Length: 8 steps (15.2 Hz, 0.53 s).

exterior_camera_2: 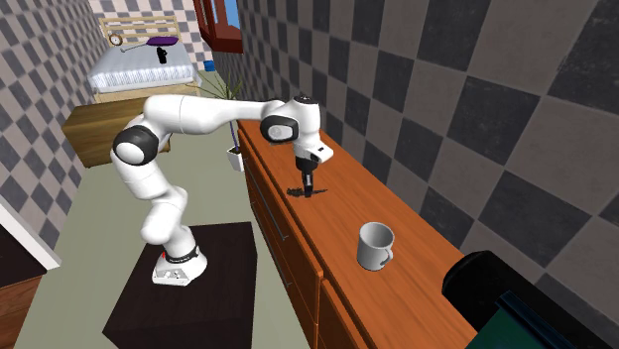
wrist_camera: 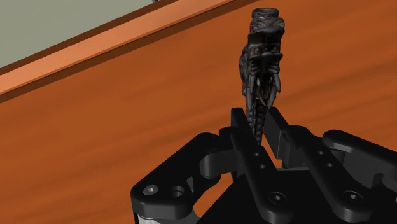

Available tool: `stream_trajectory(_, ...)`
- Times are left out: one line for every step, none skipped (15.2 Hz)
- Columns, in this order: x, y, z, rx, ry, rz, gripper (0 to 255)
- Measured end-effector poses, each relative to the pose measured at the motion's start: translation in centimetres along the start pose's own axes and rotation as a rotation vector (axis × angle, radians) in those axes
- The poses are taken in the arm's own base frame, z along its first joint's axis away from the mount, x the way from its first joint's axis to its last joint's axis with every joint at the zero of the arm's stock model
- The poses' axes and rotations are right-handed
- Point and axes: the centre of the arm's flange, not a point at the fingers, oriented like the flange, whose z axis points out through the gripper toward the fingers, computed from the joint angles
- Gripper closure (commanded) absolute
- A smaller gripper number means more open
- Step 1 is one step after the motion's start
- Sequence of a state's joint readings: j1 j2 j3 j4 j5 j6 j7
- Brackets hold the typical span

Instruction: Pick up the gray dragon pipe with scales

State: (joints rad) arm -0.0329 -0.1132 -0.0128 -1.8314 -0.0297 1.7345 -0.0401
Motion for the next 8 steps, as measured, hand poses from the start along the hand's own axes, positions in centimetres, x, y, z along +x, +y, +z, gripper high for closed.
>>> stream_trajectory(0.0,0.4,-0.1,-0.003,-0.009,0.003,255)
stream_trajectory(0.1,0.5,-0.3,-0.005,-0.014,0.006,255)
stream_trajectory(0.1,0.6,-0.7,-0.006,-0.017,0.007,255)
stream_trajectory(0.2,0.7,-1.1,-0.006,-0.018,0.007,255)
stream_trajectory(0.2,0.8,-1.7,-0.007,-0.019,0.008,255)
stream_trajectory(0.3,0.8,-2.3,-0.007,-0.019,0.008,255)
stream_trajectory(0.2,0.8,-2.8,-0.007,-0.019,0.008,255)
stream_trajectory(0.2,0.8,-3.3,-0.007,-0.019,0.008,255)
